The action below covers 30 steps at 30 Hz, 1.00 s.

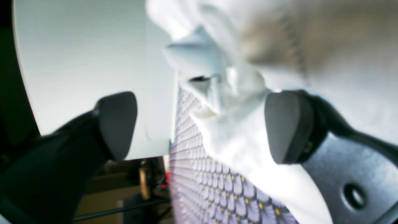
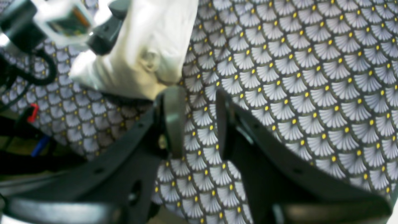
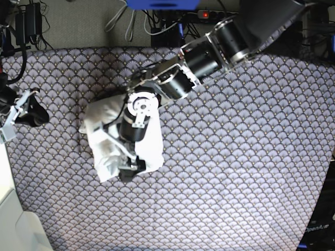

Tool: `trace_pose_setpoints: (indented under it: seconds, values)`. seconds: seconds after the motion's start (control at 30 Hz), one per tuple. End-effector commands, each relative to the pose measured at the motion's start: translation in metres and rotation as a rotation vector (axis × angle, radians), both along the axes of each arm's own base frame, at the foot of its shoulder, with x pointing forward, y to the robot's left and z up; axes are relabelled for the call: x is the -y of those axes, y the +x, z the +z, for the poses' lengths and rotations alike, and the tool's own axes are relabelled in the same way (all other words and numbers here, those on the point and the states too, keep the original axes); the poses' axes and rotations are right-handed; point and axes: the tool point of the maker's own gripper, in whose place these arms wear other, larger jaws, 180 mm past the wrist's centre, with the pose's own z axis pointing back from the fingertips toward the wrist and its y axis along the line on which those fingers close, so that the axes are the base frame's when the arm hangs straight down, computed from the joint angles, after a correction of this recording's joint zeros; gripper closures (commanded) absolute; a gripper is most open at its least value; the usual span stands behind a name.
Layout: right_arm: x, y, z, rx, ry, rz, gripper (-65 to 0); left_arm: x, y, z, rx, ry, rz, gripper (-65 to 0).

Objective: Fold the T-shirt properly
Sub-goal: 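Press the folded bundle down with the left gripper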

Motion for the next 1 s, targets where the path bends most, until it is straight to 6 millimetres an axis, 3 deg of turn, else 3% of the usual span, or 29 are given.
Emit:
trace_pose_setpoints:
  seconds: [0.0,0.1,0.3,0.53,0.7,0.97]
  values:
    - [0.002,0.008,0.018,0.059,0.000,0.010,-18.1,0.011,0.014,0.051,0.107,-0.093,0.004,-65.0]
    - [0.002,0.008,0.018,0.060,0.000,0.010,-18.1,0.004,0.015,0.082,0.154,-0.163,0.022,-65.0]
    - [0.001,0.009,0.020,0.066,0.003,0.009,-18.1,-0.013,0.015,0.099,0.204,-0.177,0.016,-65.0]
    - [0.001,0.009,0.019,0.065,0.003,0.009,-18.1,-0.029,0.009,0.077,0.173,-0.142,0.026,-65.0]
    - [0.001,0.008,0.019,0.063,0.003,0.009,-18.1,-0.029,0.003,0.066,0.146,-0.138,0.028,-65.0]
    - [0.001,0.008,0.019,0.062,0.003,0.009,-18.1,-0.034,-0.011,0.020,-0.030,0.033,0.045,-65.0]
